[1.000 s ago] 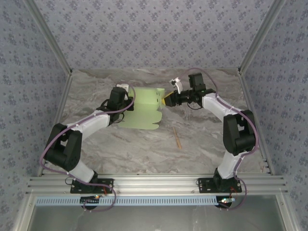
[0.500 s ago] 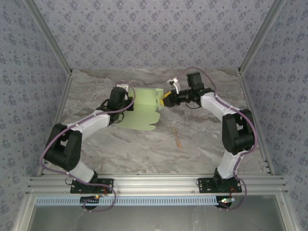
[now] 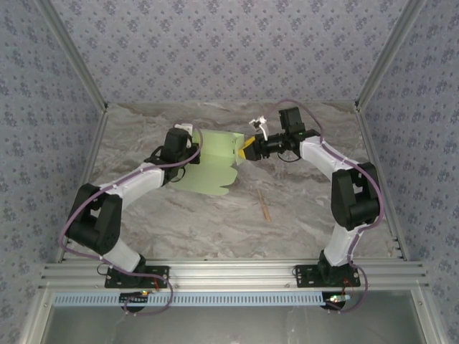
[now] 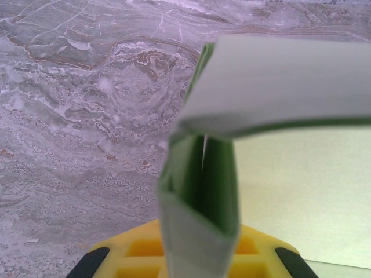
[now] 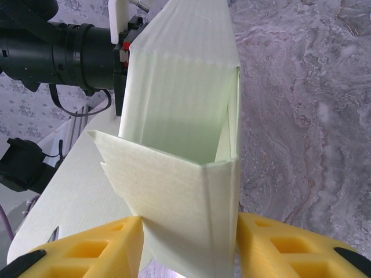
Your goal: Fold the paper box
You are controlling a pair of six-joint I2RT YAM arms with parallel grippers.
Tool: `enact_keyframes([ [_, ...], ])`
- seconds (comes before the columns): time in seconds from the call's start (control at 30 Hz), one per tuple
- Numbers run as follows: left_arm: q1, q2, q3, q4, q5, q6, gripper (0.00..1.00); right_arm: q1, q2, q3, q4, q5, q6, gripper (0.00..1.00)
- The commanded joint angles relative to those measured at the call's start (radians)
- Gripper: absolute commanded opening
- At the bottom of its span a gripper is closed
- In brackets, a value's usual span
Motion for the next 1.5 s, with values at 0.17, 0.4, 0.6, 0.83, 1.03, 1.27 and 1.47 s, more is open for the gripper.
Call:
enact_keyframes([
  [0.17, -0.016, 0.038, 0.061, -0.026, -0.037, 0.013, 0.0, 0.006, -0.042, 0.05, -0.088, -0.08, -0.06, 0.5],
  [0.4, -0.016, 0.045, 0.068, -0.037, -0.036, 0.013, 0.0, 0.009, -0.039, 0.063, -0.102, -0.084, -0.066, 0.5],
  [0.6, -0.024, 0.048, 0.072, -0.045, -0.024, 0.014, 0.0, 0.035, -0.016, 0.092, -0.076, -0.009, -0.016, 0.47],
  [0.83, -0.027, 0.046, 0.073, -0.048, -0.023, 0.011, 0.0, 0.079, -0.01, 0.093, -0.027, 0.172, 0.091, 0.46],
  [1.03, -0.027, 0.047, 0.082, -0.071, -0.036, 0.012, 0.0, 0.102, -0.028, 0.073, 0.005, 0.228, 0.133, 0.45],
  [1.27, -0.025, 0.058, 0.087, -0.082, -0.036, 0.013, 0.0, 0.081, -0.023, 0.08, -0.023, 0.009, 0.043, 0.47],
  [1.47, -0.016, 0.074, 0.094, -0.09, -0.033, 0.008, 0.0, 0.05, -0.043, 0.089, -0.111, -0.049, -0.025, 0.49],
])
